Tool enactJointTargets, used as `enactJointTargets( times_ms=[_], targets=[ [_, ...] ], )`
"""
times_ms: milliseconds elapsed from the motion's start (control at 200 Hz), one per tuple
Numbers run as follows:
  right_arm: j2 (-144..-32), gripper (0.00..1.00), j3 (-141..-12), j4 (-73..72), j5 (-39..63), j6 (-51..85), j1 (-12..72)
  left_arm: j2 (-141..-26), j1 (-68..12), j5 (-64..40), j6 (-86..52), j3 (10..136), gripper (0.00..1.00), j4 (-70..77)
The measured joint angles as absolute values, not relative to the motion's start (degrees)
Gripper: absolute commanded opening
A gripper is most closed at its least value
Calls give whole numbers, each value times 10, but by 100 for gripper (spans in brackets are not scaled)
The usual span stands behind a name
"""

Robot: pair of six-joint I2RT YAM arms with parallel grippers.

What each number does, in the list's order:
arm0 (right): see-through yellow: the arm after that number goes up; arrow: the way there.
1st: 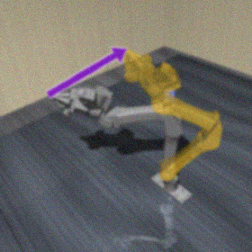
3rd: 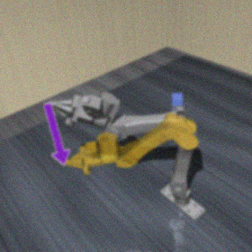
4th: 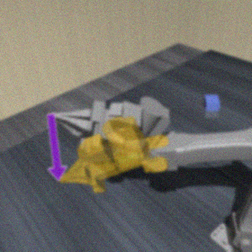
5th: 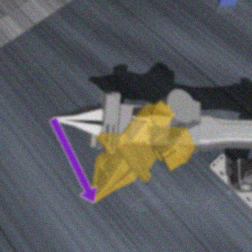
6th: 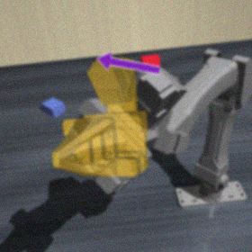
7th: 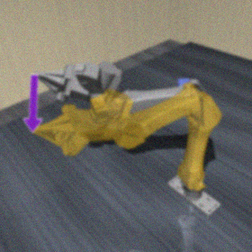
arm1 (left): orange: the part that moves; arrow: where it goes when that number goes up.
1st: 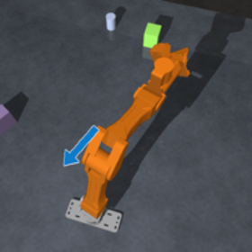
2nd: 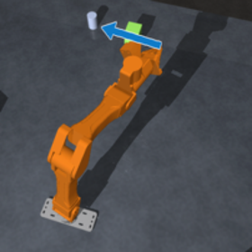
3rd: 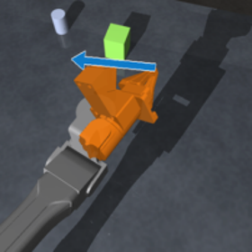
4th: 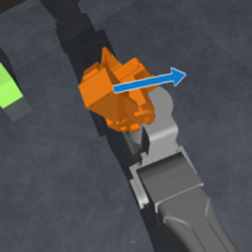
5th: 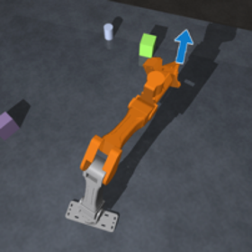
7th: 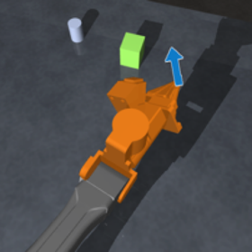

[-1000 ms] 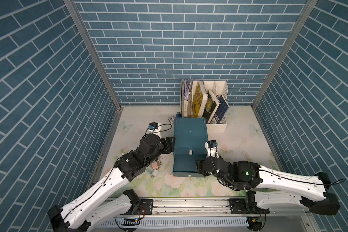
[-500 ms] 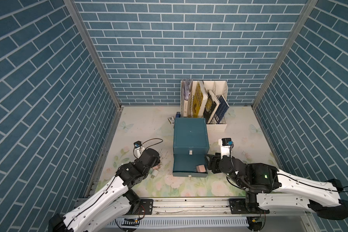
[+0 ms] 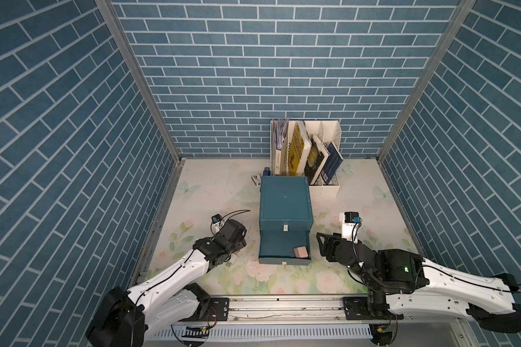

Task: Place the plugs into the drawer by color
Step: Pick up the plug from the center of the board.

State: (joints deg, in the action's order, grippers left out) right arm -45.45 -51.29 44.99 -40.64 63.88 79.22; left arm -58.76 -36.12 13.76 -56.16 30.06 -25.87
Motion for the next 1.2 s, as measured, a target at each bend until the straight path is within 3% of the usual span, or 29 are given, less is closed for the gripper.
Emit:
enactJointTargets(
  times_ms=[1020, 1200],
  targets=[
    [-455, 67, -503, 459, -412, 658, 783, -641, -322, 91, -529, 254, 62, -187],
    [-455, 66, -503, 459, -412, 658, 778, -653, -321, 91, -527, 254, 56, -180]
  ],
)
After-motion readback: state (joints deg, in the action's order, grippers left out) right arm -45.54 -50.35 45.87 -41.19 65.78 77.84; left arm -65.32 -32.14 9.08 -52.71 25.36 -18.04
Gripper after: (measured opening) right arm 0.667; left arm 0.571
